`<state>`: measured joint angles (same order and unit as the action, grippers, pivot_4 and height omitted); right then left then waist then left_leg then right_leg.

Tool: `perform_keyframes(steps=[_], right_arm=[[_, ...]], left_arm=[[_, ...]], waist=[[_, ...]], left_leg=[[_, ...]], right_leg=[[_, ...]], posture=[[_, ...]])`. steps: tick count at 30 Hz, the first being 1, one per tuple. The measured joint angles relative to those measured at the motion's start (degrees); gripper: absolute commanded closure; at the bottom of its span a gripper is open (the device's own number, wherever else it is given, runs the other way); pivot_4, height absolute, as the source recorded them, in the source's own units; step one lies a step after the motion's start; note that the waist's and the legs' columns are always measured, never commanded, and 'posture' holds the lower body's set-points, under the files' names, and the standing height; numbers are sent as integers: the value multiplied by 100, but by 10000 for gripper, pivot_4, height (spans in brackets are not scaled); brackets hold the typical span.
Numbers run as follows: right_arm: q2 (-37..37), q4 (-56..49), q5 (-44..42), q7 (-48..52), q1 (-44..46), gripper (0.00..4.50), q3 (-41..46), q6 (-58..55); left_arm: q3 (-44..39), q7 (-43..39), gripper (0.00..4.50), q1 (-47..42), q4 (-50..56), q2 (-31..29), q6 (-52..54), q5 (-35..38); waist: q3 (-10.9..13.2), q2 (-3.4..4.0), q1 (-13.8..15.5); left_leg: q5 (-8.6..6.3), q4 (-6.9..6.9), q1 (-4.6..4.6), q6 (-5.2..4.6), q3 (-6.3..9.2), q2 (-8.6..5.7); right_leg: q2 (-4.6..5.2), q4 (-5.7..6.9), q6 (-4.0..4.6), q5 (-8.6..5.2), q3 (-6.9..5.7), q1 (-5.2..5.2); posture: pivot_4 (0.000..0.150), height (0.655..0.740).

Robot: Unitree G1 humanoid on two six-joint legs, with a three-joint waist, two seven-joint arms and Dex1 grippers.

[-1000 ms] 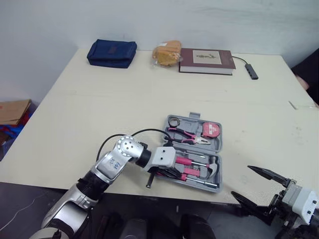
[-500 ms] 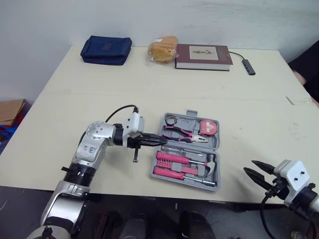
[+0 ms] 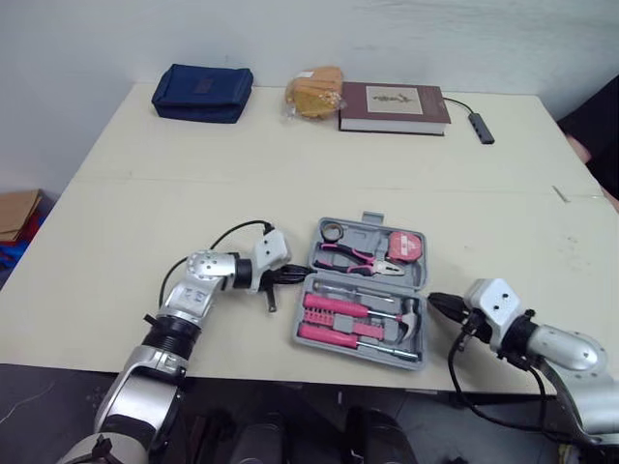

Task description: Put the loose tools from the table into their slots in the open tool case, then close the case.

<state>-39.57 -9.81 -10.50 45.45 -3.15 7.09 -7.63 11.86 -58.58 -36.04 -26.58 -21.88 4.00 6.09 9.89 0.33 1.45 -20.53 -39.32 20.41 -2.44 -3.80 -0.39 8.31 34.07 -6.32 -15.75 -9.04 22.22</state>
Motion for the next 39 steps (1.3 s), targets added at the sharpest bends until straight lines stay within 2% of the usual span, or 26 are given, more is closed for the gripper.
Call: perform_keyframes(steps=[14, 21, 24, 27, 30, 32, 34, 36, 37, 38, 39], right_arm=[[188, 487, 165, 58, 971, 44558, -635, -247], [203, 540, 160, 167, 1047, 44558, -694, -240], [199, 540, 167, 28, 1020, 45000, -617, -223], [86, 488, 168, -119, 883, 35054, -284, -235], [-469, 22, -239, 250, 275, 20775, 265, -679], [-602, -216, -564, 368, 121, 10639, 646, -1059], [-588, -607, -1100, 197, 232, 808, 1019, -1784], [-569, -846, -1458, -59, 443, 283, 1185, -2491], [-565, -1096, -1999, -553, 933, 283, 1363, -3920], [-586, -1200, -2285, -835, 1353, 283, 1409, -4808], [-586, -1213, -2329, -878, 1448, 283, 1407, -4971]], left_arm=[[-330, 40, 45000, 630, 859, -276, 465, 86], [-427, 480, 45000, 907, 1194, -321, 527, 46], [-610, 694, 36194, 836, 1021, -329, 584, 75], [-761, 743, 23044, 785, 986, -499, 740, 130], [-943, 583, 9437, 784, 981, -966, 750, 172], [-1201, 757, 685, 760, 1013, -1166, 1053, 192], [-1192, 991, 0, 645, 1200, -1350, 1877, 107], [-1160, 932, 0, 555, 1343, -1370, 2390, 232], [-1254, 858, 0, 405, 1596, -1203, 3041, 633], [-1268, 865, 0, 232, 1815, -1062, 3419, 845], [-1262, 872, 0, 202, 1853, -1051, 3488, 867]], waist=[[0, 0, -116], [0, 0, -121], [0, 0, -117], [1, 0, -110], [4, 0, -60], [4, 0, -27], [6, -3, -22], [7, -4, -11], [8, -4, -13], [9, -4, 2], [9, -4, -1]], left_leg=[[0, 1, -5, 4, -2, 5], [-1, 2, -10, 5, 0, 5], [0, 2, -13, 5, 1, 5], [-1, 3, -10, 6, 0, 4], [-1, 6, 10, 7, 2, 5], [-1, 5, 7, 6, -2, 4], [2, 3, 2, 1, -4, 3], [2, 3, 2, 2, -1, 4], [2, -1, 12, 1, 2, 5], [3, -12, 30, 2, 23, 6], [2, -16, 32, 4, 26, 8]], right_leg=[[-2, 2, 1, 0, 3, 0], [1, 1, 1, 0, 2, -9], [3, 3, 1, 0, 2, -10], [4, 1, 1, 0, 2, -7], [1, -6, 1, 0, -2, 11], [1, -4, 1, 0, 0, 9], [2, 0, 2, 7, 4, 5], [4, 2, 4, 8, 7, 4], [18, 2, 10, 12, 22, 13], [26, -2, 13, 14, 38, 19], [27, -2, 14, 14, 38, 19]], posture=[[1500, 7400], [1500, 7400], [1500, 7400], [1500, 7400], [1500, 7400], [1500, 7400], [1500, 7400], [1500, 7400], [1500, 7400], [1500, 7400], [1500, 7400]])
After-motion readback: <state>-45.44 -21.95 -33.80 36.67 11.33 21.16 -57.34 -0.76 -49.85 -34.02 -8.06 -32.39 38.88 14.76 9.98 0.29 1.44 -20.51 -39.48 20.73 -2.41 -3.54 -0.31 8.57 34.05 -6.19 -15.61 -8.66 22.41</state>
